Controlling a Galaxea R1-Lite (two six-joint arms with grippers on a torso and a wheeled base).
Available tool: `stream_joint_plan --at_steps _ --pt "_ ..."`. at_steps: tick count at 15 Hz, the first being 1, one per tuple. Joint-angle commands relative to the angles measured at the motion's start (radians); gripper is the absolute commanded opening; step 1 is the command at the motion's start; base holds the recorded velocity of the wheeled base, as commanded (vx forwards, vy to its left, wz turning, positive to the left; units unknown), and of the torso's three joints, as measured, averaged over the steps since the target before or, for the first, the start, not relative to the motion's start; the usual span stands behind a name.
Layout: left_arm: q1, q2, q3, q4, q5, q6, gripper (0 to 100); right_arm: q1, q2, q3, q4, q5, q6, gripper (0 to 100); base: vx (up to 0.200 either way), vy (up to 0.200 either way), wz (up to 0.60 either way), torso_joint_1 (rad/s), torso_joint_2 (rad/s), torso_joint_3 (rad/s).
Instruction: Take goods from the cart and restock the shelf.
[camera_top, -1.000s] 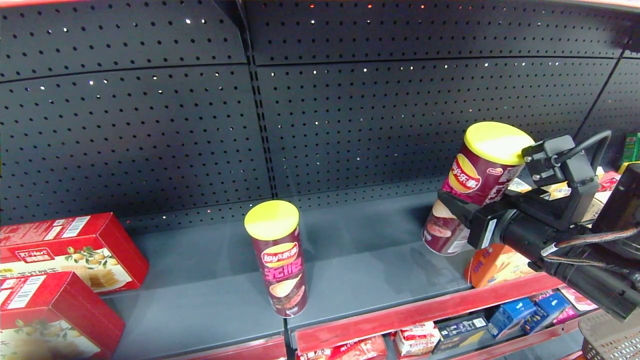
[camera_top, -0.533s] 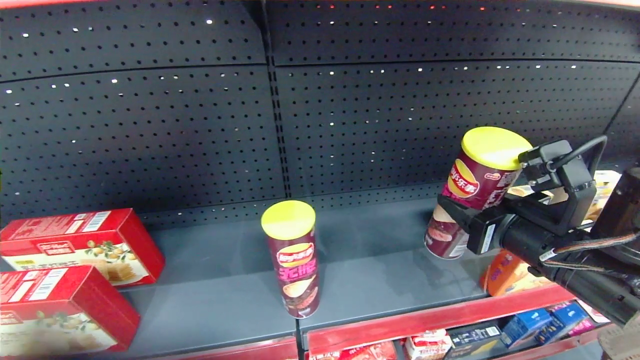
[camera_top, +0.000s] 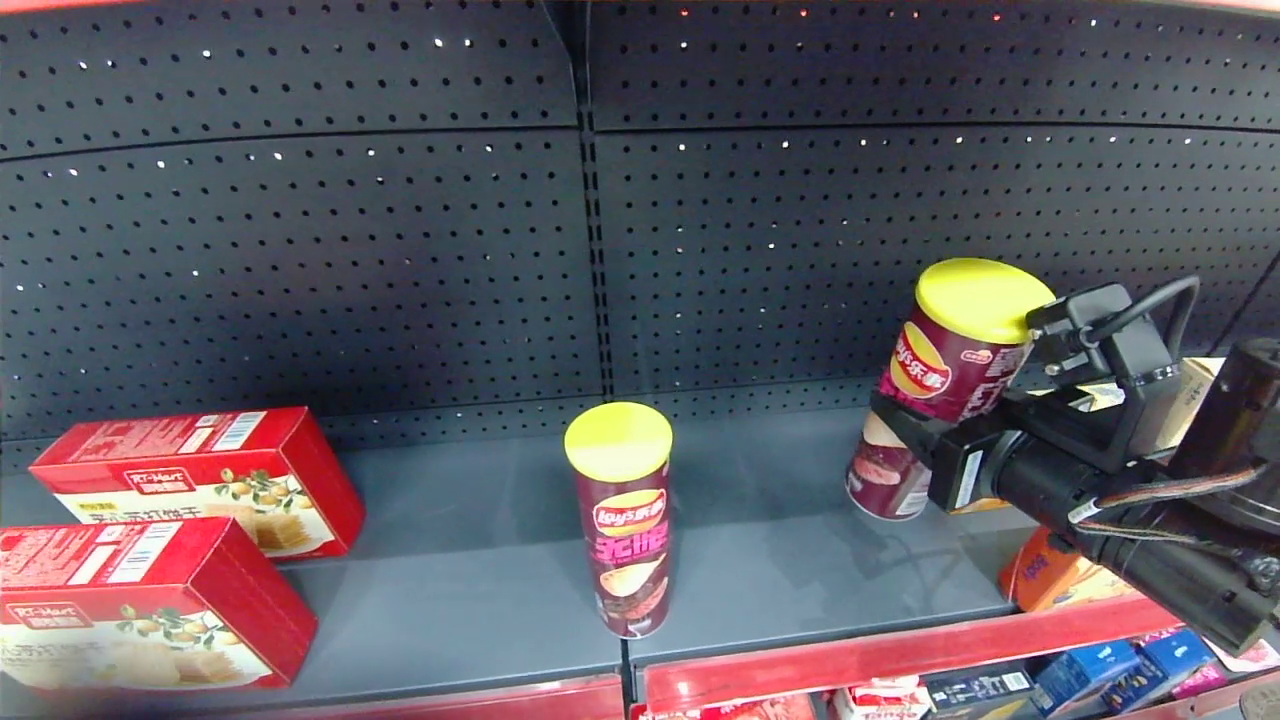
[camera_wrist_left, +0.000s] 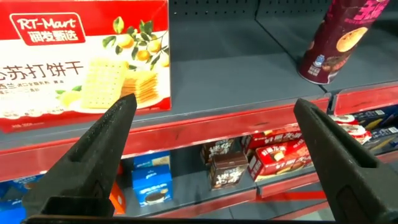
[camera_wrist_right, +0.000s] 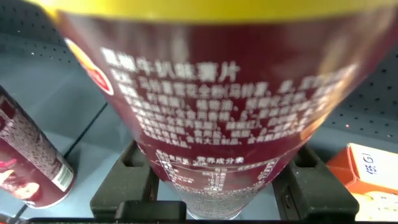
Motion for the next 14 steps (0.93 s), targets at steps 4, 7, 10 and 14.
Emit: stream_joint_plan --at_steps 4,7,10,14 --pt "0.000 0.003 0.000 0.001 0.000 -0.012 100 0.005 0.030 -0.015 -0.012 0.001 0.009 0 0.000 0.000 0.15 0.001 0.00 0.001" --pt "0.000 0.003 0.000 0.001 0.003 -0.012 100 0.004 0.068 -0.070 -0.033 0.024 0.010 0 0.000 0.000 0.00 0.000 0.00 0.000" --pt "0.000 0.003 0.002 -0.002 -0.027 -0.001 100 0.004 0.094 -0.098 0.005 0.027 0.007 0 0.000 0.000 0.00 0.000 0.00 0.000" --pt "0.000 0.003 0.006 -0.013 -0.055 -0.023 100 0.031 0.128 -0.096 0.008 0.059 0.036 0 0.000 0.000 0.00 0.000 0.00 0.000"
